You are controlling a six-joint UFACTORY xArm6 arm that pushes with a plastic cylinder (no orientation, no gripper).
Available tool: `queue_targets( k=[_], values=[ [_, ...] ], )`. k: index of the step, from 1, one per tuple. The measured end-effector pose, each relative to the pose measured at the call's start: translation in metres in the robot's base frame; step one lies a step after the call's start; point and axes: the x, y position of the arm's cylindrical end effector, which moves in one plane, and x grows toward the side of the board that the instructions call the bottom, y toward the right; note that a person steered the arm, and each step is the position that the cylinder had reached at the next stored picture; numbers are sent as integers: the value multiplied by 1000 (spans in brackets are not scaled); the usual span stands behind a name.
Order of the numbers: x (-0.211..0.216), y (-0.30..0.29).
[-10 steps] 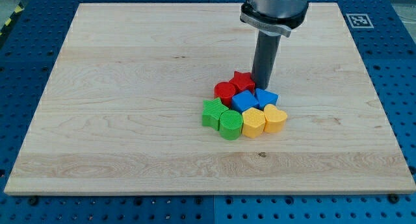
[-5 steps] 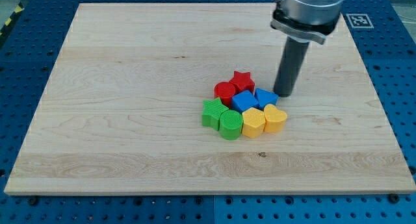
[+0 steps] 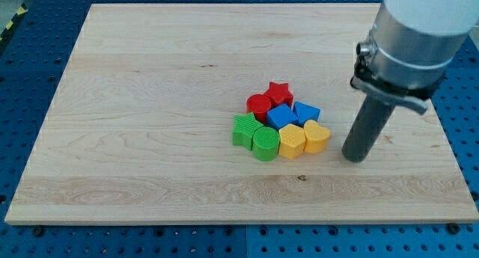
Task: Arrange the group of blocks
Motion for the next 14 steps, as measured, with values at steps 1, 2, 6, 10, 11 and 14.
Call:
queue_targets(
  k=[1, 2, 6, 10, 11, 14],
  values=[
    [28, -42],
    [29, -125],
    [-21, -201],
    [-29, -173],
    [-15, -193],
    [3, -159]
  ],
)
